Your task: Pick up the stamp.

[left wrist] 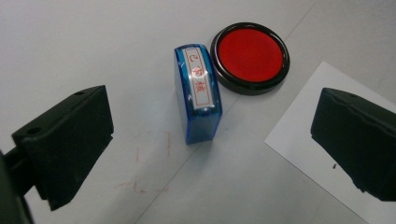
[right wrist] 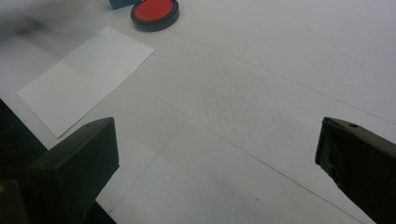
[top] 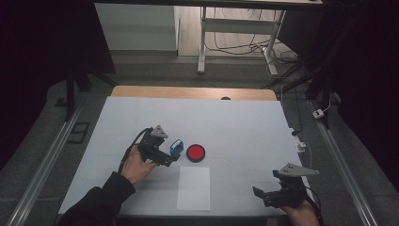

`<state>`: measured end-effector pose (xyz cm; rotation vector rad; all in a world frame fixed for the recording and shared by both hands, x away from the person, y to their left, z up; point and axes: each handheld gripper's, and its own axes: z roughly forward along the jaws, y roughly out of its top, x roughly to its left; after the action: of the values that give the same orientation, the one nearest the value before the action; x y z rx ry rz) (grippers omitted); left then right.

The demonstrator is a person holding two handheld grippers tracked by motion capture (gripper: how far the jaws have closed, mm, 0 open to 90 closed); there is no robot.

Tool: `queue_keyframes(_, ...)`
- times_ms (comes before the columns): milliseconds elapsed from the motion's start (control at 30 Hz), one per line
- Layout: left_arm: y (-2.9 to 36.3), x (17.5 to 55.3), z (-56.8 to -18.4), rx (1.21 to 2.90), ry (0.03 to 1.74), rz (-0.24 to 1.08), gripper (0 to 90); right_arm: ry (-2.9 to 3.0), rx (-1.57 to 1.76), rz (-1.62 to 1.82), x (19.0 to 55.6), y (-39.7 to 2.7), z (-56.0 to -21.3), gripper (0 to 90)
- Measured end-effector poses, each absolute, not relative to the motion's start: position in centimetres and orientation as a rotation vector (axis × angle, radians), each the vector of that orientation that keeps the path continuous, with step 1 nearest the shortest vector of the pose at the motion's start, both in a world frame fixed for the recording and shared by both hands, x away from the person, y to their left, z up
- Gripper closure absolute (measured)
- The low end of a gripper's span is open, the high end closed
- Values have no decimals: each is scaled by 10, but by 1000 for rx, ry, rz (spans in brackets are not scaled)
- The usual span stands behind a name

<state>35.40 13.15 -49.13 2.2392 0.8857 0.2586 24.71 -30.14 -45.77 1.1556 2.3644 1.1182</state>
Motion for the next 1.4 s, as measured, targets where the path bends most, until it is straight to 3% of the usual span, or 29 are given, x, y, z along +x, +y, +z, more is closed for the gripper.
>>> queue_keyframes(567, 114, 374, -504, 2291, 902, 274, 34, 2370, 1154, 1119, 247, -301, -458, 0)
queue_keyframes(967, 113, 377, -499, 2298, 917, 290, 469, 2370, 1152, 1118, 247, -301, -458, 0)
queue_keyframes(1200, 113, 376, -498, 2300, 921, 287, 578, 2370, 1152, 1119, 247, -301, -458, 0)
queue_keyframes(1300, 113, 375, -497, 2303, 927, 305, 682, 2371, 1153, 1119, 247, -301, -458, 0)
queue_keyframes(1400, 112, 375, -497, 2307, 933, 316, 701, 2371, 1152, 1119, 247, -301, -458, 0)
